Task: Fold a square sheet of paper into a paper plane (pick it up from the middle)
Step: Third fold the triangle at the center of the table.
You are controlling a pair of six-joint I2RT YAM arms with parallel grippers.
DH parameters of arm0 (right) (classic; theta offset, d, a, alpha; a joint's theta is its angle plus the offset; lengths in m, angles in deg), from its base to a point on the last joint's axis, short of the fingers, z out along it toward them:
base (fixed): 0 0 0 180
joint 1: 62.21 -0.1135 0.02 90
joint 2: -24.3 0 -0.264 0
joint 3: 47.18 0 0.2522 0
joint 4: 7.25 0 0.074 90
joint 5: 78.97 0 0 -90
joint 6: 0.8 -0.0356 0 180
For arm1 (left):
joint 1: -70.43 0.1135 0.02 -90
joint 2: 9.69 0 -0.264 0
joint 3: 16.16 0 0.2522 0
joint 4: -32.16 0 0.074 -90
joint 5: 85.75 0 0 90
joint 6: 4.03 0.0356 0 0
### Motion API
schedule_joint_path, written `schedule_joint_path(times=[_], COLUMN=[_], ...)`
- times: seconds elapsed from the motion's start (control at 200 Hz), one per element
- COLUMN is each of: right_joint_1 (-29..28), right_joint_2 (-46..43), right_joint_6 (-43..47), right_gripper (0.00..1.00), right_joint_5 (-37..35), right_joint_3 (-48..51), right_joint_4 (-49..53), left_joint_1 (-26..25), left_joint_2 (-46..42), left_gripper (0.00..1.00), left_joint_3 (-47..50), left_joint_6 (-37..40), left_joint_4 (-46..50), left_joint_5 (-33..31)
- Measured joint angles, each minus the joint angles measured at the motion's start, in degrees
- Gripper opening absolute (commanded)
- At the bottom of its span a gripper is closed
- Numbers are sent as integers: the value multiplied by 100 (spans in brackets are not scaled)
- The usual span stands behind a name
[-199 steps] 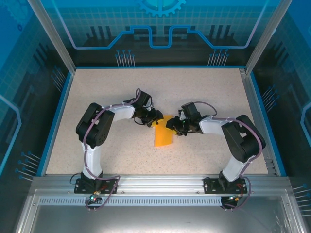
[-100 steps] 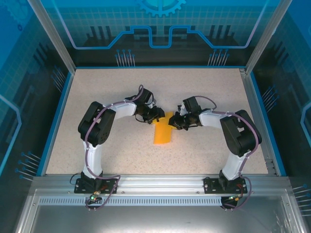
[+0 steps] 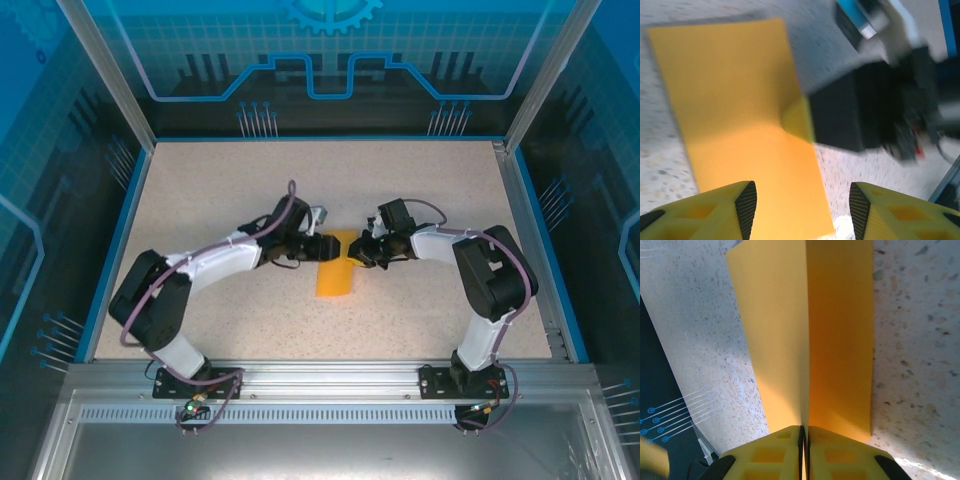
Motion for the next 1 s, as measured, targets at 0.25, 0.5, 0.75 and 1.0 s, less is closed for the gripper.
schedule_joint_path(times=[0.25,0.5,0.75,1.0], right_joint_1=[48,48,48,48], right_joint_2=[37,37,37,37], right_joint_6=[4,4,4,7], right_gripper=[13,14,14,15], right_joint_5=[35,37,68,79], right_joint_3=[-46,-85,-111,-114], right_joint_4=[170,238,282,299], left_joint_1=[-1513,-2343,-2542,-2555], left_joint_2=[-520,-214,334,654], left_gripper=[58,59,59,49], left_joint_3=[1598,1744,1665,1357], left_joint_6=[1696,3241,3932,4170], left_joint_4=[-1187,-1786,-2055,-2186], left_joint_5=[-1200,-2535,-3252,-3705])
